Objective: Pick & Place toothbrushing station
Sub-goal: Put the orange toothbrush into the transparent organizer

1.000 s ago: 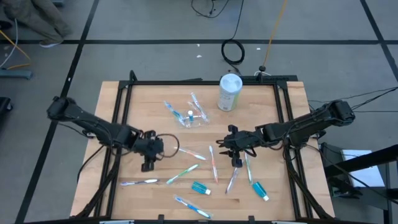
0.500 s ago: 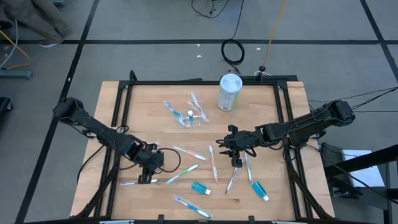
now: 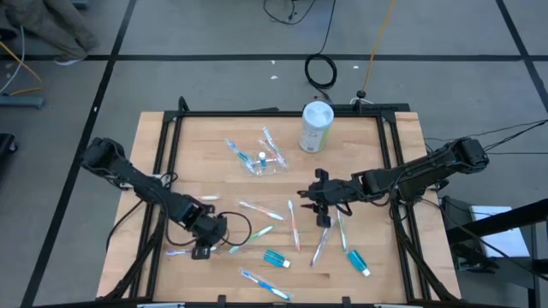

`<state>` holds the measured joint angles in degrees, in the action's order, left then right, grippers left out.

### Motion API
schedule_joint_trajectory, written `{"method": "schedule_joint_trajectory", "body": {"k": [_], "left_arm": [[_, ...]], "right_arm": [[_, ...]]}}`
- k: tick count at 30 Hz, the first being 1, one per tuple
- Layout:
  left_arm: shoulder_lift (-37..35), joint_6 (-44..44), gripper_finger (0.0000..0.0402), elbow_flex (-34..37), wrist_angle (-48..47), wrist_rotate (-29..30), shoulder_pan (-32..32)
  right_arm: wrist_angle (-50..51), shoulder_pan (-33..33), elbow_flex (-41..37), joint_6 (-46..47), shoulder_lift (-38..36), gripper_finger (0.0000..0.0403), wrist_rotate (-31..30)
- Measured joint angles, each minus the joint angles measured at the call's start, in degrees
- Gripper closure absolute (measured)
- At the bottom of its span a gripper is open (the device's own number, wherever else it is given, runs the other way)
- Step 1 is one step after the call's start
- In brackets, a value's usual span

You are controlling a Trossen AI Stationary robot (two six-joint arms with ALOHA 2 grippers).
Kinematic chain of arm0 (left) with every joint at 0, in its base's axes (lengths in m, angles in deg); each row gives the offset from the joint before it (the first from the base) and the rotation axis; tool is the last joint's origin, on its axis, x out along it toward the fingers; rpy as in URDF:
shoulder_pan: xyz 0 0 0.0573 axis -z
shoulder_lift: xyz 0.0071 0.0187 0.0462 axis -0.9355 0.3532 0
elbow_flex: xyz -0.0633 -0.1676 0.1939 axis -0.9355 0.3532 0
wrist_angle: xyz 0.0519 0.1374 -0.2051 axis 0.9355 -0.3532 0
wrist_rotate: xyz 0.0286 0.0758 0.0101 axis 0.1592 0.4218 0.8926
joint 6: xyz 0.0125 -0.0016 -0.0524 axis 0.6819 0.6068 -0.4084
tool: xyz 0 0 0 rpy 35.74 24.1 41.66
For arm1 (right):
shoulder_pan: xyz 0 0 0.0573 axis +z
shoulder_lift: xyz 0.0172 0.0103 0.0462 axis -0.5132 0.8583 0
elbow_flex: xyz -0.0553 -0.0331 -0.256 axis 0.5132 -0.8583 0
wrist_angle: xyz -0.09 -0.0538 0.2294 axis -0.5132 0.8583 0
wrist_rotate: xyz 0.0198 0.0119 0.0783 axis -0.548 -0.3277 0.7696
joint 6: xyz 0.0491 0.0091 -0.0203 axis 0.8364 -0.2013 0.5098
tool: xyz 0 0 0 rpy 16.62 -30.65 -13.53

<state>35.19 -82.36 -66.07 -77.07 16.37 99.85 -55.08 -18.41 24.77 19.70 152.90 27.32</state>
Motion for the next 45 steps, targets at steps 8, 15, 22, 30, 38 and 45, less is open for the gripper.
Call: {"method": "schedule_joint_trajectory", "body": {"k": [8,15,22,30,38,45], "left_arm": [[0.0,-5.44,0.0241,0.0,0.01,4.44,2.48],[0.0,-8.87,0.0241,0.0,-5.95,12.11,1.65],[-0.79,-13.88,0.0241,0.02,-24.76,18.19,-5.46],[-1.31,1.13,0.0241,0.05,-18.7,20.27,-12.67],[-1.29,18.08,0.0241,0.01,17.35,22.26,-16.51],[3.34,24.32,0.0241,0.0,24.31,19.64,-17.41]], "right_arm": [[-0.03,0.0,0.0,-0.17,0.0,0.0273,-1.02],[-5.91,-0.02,-3.59,-2.51,0.0,0.0273,-0.74],[-7.85,-1.61,-4.61,-3.65,0.02,0.0273,-0.74],[-8.84,-3.72,-4.61,-4.7,0.02,0.0273,-0.58],[-8.84,-4.57,-4.61,-4.59,0.02,0.0273,-0.57],[-8.82,-4.57,-4.61,-4.69,0.02,0.0273,-0.52]]}}
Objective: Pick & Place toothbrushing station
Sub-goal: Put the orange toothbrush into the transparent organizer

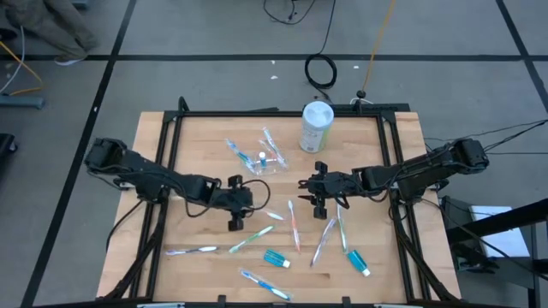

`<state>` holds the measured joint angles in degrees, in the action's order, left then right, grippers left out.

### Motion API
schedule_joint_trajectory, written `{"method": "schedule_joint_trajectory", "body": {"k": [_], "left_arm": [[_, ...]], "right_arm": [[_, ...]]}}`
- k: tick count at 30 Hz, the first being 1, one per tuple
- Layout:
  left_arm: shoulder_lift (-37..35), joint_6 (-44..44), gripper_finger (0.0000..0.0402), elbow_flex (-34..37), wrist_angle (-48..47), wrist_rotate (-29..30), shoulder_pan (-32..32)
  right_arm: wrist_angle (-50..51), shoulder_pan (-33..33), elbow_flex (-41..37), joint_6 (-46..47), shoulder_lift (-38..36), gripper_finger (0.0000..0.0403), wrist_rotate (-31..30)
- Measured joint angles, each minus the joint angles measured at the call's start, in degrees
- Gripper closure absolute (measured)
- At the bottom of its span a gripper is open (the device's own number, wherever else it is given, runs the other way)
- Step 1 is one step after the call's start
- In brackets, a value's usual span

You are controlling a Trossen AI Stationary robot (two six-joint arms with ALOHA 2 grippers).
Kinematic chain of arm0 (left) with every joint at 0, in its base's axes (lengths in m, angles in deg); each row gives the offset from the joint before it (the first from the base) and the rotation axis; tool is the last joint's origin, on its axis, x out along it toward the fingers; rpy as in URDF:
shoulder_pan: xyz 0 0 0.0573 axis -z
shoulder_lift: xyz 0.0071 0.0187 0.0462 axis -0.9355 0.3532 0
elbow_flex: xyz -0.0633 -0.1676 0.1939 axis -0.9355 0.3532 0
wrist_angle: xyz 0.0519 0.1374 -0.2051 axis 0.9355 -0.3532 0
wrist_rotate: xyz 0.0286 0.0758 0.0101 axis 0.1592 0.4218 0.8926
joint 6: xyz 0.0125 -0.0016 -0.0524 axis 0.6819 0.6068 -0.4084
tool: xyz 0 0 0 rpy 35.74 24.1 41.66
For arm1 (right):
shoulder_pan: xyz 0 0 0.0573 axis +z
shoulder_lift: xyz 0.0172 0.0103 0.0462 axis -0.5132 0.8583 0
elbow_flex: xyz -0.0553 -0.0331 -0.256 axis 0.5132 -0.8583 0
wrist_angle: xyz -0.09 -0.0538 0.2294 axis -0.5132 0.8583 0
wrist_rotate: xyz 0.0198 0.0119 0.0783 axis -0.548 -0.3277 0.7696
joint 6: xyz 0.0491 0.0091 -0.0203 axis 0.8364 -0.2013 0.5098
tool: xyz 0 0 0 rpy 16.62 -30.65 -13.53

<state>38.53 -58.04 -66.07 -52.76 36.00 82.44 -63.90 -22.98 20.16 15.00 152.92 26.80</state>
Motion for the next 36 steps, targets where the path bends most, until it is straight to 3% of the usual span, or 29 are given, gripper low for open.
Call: {"method": "schedule_joint_trajectory", "body": {"k": [9,19,32,36], "left_arm": [[11.92,3.44,0.0241,0.02,5.74,-0.97,-0.78],[13.0,6.22,0.0247,-0.15,6.0,0.69,-1.77],[13.1,10.81,0.0384,-0.07,5.77,-2.67,-1.82],[12.89,14.79,0.0389,-0.09,5.69,-1.3,-1.9]], "right_arm": [[-0.37,0.0,0.0,-0.01,0.0,0.0273,0.0],[-4.81,-0.04,0.0,-1.4,0.0,0.0273,-0.13],[-11.51,-0.49,-0.89,2.05,3.06,0.0273,-0.1],[-19.22,0.78,-3.32,3.19,8.25,0.0273,0.02]]}}
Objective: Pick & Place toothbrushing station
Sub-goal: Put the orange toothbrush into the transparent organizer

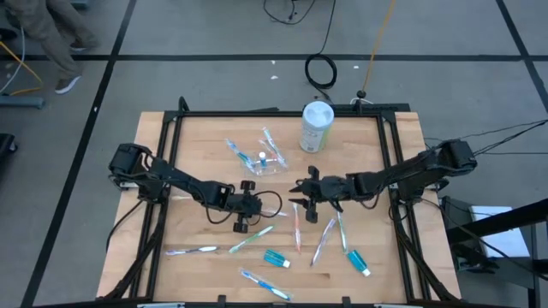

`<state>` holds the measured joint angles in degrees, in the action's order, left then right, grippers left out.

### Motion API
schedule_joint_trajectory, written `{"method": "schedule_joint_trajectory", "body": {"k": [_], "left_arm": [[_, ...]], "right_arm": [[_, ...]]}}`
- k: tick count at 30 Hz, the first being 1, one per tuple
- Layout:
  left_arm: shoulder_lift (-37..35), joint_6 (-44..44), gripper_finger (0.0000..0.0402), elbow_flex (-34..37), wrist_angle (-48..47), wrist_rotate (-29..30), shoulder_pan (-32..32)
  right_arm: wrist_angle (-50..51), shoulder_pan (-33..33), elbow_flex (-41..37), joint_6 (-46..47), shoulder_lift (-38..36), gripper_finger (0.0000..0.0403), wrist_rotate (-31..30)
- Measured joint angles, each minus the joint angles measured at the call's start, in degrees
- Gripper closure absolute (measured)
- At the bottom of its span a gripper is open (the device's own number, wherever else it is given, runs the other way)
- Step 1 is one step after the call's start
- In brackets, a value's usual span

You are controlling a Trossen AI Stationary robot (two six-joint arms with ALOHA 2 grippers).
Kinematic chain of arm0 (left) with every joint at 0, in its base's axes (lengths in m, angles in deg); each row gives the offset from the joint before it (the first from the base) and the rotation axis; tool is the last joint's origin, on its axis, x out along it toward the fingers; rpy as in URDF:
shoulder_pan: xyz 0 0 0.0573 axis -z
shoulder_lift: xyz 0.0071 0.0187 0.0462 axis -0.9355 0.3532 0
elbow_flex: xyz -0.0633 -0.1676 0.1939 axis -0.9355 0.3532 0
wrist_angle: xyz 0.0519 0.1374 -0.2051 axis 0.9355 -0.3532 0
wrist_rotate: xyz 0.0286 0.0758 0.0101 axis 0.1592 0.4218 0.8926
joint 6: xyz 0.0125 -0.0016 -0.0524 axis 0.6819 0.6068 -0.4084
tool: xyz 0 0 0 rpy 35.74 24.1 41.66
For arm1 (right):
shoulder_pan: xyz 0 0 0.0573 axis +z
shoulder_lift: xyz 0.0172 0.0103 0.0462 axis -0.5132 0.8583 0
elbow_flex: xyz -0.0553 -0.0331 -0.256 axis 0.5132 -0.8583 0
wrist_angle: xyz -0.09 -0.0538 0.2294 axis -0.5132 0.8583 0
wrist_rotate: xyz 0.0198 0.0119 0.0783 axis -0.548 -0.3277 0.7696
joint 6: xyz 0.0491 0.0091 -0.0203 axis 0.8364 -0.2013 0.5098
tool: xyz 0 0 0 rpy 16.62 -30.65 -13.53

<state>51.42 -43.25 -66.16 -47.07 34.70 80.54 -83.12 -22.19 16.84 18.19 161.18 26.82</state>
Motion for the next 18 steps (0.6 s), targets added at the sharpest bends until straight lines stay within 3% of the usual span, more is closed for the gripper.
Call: {"method": "schedule_joint_trajectory", "body": {"k": [6,12,18], "left_arm": [[-1.94,5.3,0.0393,-3.13,-3.37,2.33,-0.03],[-3.95,10.37,0.0393,-7.55,-7.38,8.66,0.46],[-4.1,14.97,0.0397,-8.94,-6.57,9.14,0.42]], "right_arm": [[-12.14,0.05,-0.25,0.04,7.19,0.0273,0.07],[-22.12,-2.46,-0.31,1.86,13.79,0.0273,6.45],[-23.9,-4.34,-0.29,3.87,16.54,0.0273,7.34]]}}
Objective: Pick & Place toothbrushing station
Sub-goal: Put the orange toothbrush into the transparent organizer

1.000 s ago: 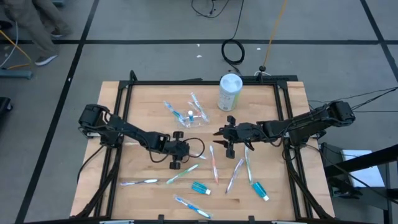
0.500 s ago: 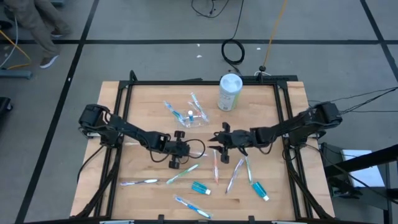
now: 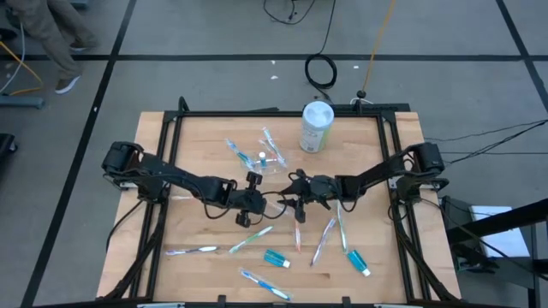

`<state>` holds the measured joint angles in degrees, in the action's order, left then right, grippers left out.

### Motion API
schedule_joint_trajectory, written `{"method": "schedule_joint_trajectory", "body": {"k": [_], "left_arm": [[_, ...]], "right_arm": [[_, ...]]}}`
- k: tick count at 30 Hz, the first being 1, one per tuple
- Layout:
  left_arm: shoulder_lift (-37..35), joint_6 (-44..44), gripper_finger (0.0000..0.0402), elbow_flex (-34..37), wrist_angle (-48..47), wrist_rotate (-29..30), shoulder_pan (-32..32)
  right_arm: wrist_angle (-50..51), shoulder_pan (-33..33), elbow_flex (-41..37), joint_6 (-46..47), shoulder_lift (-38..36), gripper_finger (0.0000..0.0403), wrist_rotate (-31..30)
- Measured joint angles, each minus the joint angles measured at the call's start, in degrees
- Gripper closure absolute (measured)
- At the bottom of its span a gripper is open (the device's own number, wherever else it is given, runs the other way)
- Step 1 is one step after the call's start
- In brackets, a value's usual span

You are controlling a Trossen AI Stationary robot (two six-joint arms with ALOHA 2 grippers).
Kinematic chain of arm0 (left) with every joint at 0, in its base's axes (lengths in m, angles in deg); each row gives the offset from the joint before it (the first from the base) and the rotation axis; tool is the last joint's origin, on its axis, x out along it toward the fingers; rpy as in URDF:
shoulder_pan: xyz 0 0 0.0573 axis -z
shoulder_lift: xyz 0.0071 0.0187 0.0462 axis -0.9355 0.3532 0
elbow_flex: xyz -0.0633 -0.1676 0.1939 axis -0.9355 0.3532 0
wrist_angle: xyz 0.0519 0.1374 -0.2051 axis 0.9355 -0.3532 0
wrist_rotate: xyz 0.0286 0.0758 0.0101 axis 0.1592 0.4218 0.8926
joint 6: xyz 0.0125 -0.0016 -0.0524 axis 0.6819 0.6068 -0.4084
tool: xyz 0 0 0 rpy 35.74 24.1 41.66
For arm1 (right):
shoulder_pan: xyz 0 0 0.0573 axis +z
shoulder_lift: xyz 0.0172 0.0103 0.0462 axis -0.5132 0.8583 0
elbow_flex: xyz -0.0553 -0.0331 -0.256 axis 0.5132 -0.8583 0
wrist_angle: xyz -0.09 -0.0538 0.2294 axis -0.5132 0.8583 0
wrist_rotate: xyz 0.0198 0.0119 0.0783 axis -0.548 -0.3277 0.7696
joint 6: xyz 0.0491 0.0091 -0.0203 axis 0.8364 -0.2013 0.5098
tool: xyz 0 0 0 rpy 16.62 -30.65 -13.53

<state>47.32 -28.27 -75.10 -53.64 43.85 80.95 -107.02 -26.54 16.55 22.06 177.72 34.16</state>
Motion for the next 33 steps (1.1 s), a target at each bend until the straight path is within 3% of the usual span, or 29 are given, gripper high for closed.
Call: {"method": "schedule_joint_trajectory", "body": {"k": [10,24,33], "left_arm": [[-0.02,7.38,0.0394,-0.02,6.47,10.45,0.04],[-0.04,16.21,0.0396,-0.09,11.67,10.85,1.31],[-0.07,17.79,0.0394,-0.09,13.22,10.82,1.24]], "right_arm": [[-0.63,-2.04,0.0,8.77,0.36,0.0273,4.51],[-0.57,-3.19,0.0,7.78,0.36,0.0276,1.65],[-0.95,-3.24,0.0,4.71,0.36,0.0364,3.19]]}}
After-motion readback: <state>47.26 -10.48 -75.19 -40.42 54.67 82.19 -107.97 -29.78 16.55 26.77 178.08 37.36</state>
